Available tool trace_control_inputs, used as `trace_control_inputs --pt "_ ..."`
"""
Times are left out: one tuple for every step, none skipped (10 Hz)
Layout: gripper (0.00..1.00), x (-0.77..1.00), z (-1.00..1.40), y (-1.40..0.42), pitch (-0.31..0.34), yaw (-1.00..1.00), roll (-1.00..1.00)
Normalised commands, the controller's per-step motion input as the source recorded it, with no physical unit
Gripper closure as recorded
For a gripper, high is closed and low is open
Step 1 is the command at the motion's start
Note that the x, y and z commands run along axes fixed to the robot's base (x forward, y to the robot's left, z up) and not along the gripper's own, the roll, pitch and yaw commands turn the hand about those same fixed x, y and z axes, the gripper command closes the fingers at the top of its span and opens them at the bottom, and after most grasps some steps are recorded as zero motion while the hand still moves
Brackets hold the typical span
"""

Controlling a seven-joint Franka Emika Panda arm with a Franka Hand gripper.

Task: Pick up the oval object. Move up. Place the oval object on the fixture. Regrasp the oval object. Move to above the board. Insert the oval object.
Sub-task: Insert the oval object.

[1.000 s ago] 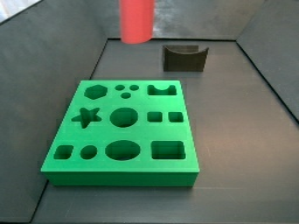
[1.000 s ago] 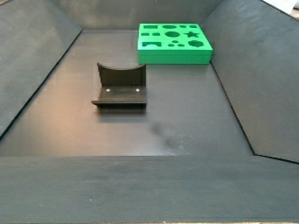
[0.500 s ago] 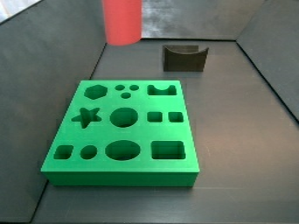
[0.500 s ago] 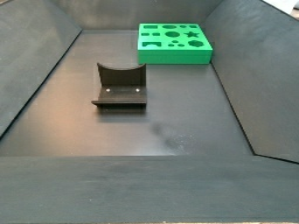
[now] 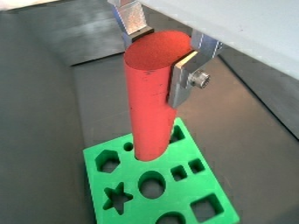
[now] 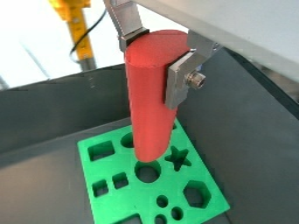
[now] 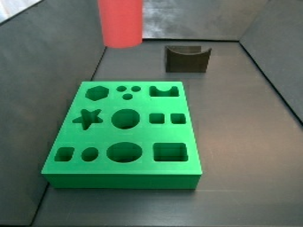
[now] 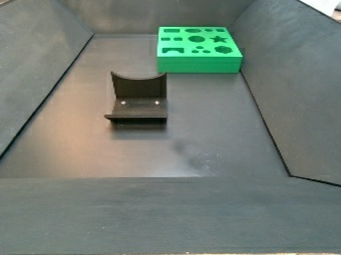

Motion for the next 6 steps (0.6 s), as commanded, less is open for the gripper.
trace_control_inputs --pt "1.0 0.0 -0.05 -0.15 -0.073 -0.88 0.0" --pt "1.0 0.01 -0.21 -0.17 -0.109 -0.9 0.0" --pt "1.0 0.02 -0.45 -0.19 -0.114 -0.91 0.0" --pt "1.0 0.03 -0.66 -0.29 -0.116 -0.84 0.02" --pt "1.0 0.0 -0.56 -0.24 -0.074 -0.8 0.07" --pt "1.0 0.0 -0.48 -0.33 -0.053 -0.7 0.11"
